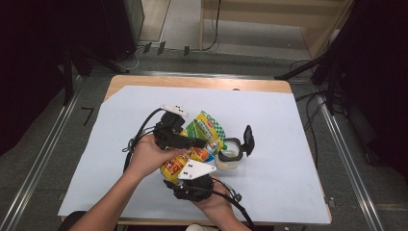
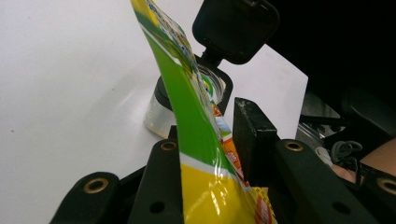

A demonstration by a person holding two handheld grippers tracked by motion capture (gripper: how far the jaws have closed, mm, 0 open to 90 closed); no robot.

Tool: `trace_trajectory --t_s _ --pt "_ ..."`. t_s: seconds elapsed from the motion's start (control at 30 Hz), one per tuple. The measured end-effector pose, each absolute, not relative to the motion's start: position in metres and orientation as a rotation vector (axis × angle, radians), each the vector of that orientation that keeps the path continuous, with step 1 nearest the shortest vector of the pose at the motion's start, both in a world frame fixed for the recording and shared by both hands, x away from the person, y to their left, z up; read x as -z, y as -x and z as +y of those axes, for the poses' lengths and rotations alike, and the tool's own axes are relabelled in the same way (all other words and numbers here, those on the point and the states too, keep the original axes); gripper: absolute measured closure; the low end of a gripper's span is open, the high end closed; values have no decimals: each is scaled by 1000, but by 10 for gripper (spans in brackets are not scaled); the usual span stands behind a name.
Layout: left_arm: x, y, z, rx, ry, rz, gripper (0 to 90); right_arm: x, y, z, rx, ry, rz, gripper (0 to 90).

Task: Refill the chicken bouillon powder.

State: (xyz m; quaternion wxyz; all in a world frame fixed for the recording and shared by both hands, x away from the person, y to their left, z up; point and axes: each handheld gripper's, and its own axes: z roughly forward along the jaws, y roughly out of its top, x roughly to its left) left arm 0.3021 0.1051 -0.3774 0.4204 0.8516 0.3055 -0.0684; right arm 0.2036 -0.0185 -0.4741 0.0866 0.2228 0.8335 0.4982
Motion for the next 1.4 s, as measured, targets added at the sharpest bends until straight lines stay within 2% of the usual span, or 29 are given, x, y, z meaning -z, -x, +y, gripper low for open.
trace_trajectory --t_s 0.53,0.7,0.9,1.4 --pt "376 -316 88 233 -2194 806 731 472 -210 -23 -1529 -730 2498 565" --pt "373 -325 82 290 -2220 853 779 467 -211 -27 -1540 -700 2492 551" --pt "374 -328 81 322 -2223 863 795 467 -208 -26 -1501 -649 2481 559" --pt "369 -324 85 297 -2175 834 667 463 -212 -30 -1593 -753 2436 575"
